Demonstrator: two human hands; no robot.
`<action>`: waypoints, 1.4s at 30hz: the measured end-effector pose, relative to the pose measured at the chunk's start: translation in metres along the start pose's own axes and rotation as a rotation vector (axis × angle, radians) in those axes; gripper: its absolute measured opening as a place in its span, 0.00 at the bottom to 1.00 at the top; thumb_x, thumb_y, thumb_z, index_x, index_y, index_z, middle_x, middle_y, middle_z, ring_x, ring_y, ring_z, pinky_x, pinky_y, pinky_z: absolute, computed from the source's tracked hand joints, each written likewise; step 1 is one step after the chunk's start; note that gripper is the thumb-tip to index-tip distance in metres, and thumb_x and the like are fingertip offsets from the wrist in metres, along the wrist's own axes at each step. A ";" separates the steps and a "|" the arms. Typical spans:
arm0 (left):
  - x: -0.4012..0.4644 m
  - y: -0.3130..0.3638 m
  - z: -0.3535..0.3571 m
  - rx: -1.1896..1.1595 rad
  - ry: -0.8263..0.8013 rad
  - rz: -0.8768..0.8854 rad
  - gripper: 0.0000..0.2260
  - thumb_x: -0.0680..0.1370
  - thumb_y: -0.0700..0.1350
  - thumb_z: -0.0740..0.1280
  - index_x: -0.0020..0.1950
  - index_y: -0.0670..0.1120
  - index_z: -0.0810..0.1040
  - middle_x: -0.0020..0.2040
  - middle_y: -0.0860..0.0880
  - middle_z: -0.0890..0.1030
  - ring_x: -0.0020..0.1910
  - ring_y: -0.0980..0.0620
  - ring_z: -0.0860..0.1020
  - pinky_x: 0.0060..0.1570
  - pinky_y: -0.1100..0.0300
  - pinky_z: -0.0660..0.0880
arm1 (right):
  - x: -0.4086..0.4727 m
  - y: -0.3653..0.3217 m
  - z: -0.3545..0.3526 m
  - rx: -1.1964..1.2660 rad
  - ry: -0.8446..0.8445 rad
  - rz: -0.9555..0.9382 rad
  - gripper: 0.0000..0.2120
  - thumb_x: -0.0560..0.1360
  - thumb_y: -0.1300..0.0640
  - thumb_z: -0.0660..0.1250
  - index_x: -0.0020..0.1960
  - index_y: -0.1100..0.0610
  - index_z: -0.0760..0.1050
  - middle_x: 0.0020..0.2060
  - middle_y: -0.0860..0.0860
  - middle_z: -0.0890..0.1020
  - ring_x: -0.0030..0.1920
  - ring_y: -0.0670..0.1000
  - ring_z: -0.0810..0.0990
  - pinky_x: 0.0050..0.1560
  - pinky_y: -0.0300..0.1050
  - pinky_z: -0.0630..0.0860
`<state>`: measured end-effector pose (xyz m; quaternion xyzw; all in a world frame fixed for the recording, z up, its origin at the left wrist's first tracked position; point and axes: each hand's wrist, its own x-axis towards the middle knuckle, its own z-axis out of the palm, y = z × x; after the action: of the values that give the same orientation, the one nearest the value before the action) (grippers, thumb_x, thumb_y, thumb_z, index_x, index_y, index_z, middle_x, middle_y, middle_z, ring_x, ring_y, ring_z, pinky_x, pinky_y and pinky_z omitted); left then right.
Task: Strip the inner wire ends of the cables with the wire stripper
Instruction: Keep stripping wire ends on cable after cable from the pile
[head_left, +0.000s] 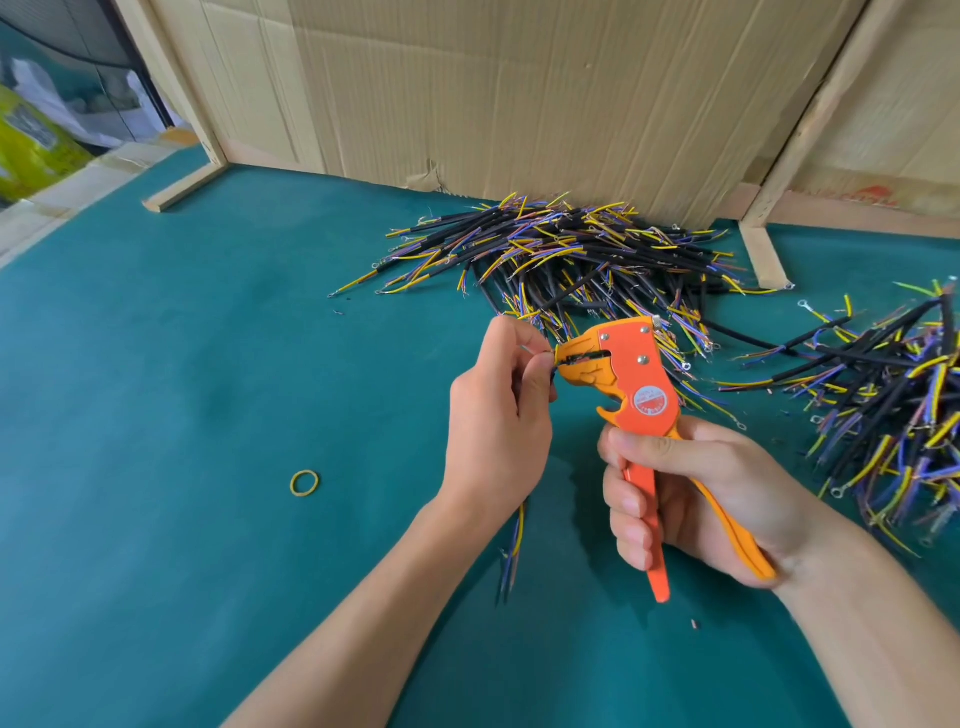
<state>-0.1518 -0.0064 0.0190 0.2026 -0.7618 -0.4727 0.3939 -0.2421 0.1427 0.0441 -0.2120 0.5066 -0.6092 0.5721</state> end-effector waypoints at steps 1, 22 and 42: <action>0.000 0.000 0.000 0.001 -0.001 0.003 0.06 0.83 0.37 0.62 0.48 0.46 0.72 0.33 0.53 0.77 0.32 0.55 0.72 0.34 0.69 0.67 | 0.000 0.000 0.000 0.001 -0.002 0.000 0.11 0.72 0.54 0.72 0.41 0.60 0.73 0.31 0.59 0.71 0.27 0.57 0.71 0.29 0.50 0.73; 0.001 -0.001 -0.001 -0.073 0.046 -0.018 0.09 0.83 0.38 0.62 0.46 0.51 0.71 0.35 0.51 0.78 0.31 0.56 0.73 0.34 0.64 0.69 | -0.005 -0.004 -0.014 0.036 -0.122 0.005 0.19 0.67 0.58 0.81 0.51 0.62 0.77 0.41 0.66 0.77 0.38 0.64 0.79 0.42 0.59 0.79; -0.001 -0.006 -0.001 0.139 -0.037 0.250 0.06 0.83 0.38 0.61 0.50 0.48 0.69 0.39 0.53 0.74 0.34 0.48 0.70 0.35 0.59 0.69 | -0.006 -0.005 -0.021 0.027 -0.144 0.020 0.15 0.71 0.56 0.79 0.48 0.60 0.74 0.35 0.61 0.74 0.32 0.60 0.76 0.36 0.54 0.77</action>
<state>-0.1506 -0.0092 0.0135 0.1242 -0.8191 -0.3695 0.4208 -0.2604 0.1548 0.0419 -0.2424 0.4579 -0.5933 0.6161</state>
